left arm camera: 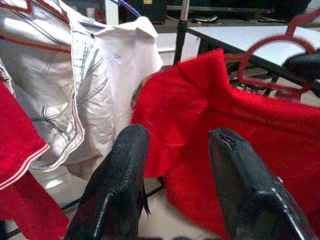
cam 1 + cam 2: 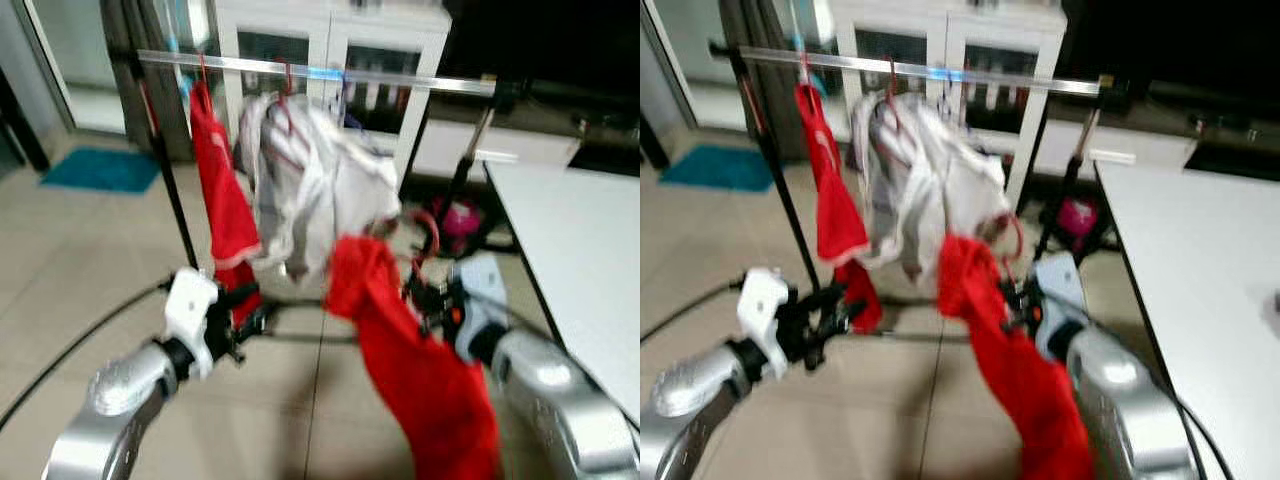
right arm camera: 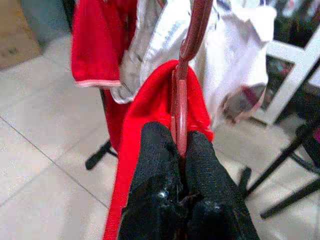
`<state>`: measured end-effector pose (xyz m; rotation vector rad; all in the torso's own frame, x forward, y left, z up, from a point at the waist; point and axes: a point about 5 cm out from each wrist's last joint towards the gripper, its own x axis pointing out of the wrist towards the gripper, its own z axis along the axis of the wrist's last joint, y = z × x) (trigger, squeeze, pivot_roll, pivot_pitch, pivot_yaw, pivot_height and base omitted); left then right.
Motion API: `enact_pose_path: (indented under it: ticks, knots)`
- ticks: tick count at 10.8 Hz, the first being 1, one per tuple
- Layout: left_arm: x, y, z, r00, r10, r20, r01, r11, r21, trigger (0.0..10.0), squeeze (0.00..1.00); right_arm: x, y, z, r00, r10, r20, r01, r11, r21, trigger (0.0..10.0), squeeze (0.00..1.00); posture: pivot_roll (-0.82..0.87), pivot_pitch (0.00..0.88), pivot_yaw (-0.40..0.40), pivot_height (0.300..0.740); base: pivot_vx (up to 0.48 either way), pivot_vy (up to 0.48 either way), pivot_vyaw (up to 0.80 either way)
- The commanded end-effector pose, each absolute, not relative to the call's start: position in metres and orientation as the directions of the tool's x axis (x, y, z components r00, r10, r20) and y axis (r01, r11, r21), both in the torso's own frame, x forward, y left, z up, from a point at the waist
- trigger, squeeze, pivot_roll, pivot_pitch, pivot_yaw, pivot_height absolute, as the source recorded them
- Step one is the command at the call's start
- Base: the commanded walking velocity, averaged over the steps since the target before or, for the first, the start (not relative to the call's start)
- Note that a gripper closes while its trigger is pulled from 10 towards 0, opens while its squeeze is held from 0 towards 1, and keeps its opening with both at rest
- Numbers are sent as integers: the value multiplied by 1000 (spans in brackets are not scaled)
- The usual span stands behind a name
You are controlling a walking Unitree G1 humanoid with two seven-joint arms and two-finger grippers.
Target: Hang hanger
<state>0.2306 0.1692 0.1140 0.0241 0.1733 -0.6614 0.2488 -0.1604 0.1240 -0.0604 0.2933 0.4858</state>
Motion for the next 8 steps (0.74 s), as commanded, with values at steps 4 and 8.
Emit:
enact_pose_path:
  ticks: [4, 8]
  knots:
    - [238, 165, 121, 755, -633, -173, 644, 765, 10, 10000, 0, 248, -153, 150, 777, 603, -180, -609, 793, 29, 10000, 0, 24, 0, -35, 740, 0, 188, 0]
    - [271, 148, 127, 743, -646, -174, 634, 763, -128, 10000, 1000, 257, -139, 172, 714, 691, -117, -696, 718, -7, 10000, 0, 14, 0, -38, 740, 0, 0, 0]
